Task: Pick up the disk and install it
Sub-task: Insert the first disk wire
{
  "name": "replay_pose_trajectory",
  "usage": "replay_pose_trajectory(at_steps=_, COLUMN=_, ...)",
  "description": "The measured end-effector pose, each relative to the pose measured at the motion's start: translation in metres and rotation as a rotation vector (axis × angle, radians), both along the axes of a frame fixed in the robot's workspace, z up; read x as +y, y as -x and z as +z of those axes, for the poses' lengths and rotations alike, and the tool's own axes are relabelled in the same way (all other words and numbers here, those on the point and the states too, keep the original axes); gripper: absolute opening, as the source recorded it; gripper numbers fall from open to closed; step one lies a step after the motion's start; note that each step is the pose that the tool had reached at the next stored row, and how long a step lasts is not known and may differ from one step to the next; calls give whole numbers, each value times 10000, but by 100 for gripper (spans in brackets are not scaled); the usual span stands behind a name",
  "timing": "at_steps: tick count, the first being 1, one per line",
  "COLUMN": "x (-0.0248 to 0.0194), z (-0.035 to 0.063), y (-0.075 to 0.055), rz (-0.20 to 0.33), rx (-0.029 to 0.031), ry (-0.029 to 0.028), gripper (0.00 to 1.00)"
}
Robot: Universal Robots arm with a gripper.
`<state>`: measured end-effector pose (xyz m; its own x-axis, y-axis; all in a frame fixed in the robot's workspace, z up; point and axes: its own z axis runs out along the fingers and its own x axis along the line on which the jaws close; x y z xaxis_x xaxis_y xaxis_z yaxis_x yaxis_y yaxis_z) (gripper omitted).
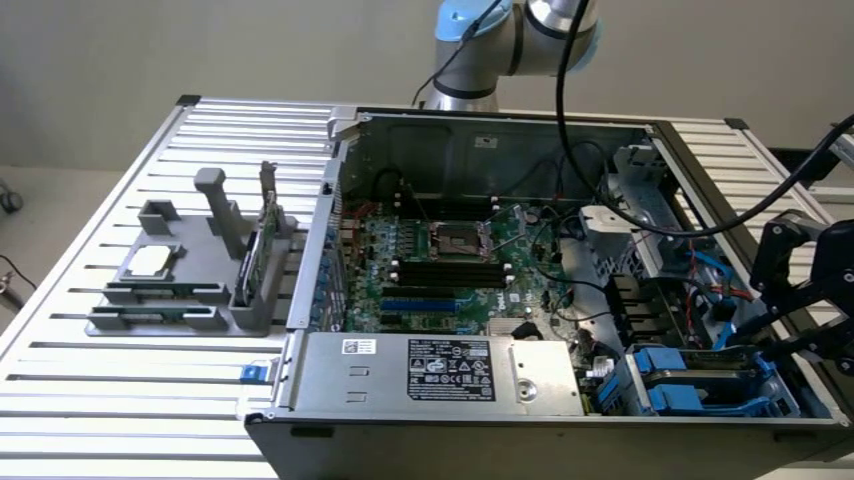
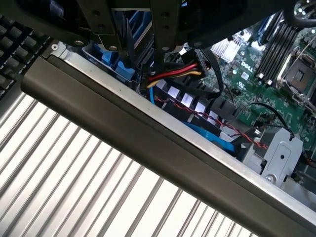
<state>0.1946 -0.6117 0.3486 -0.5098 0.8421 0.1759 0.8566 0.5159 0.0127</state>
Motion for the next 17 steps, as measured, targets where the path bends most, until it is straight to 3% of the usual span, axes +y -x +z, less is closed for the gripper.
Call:
replay_pose_trajectory(at_steps=6, x=-1, z=-7, y=0, rz=-61, rx=96, ry=-67, gripper=31)
replay_pose_trajectory(at_steps=12, x=-1, z=-43, y=-8, rz=-91, rx=151, ry=-228, gripper=31)
replay_pose_trajectory(at_steps=17, x=-4, z=-76, y=-22, rz=-122, rx=174, ry=-314, gripper=31)
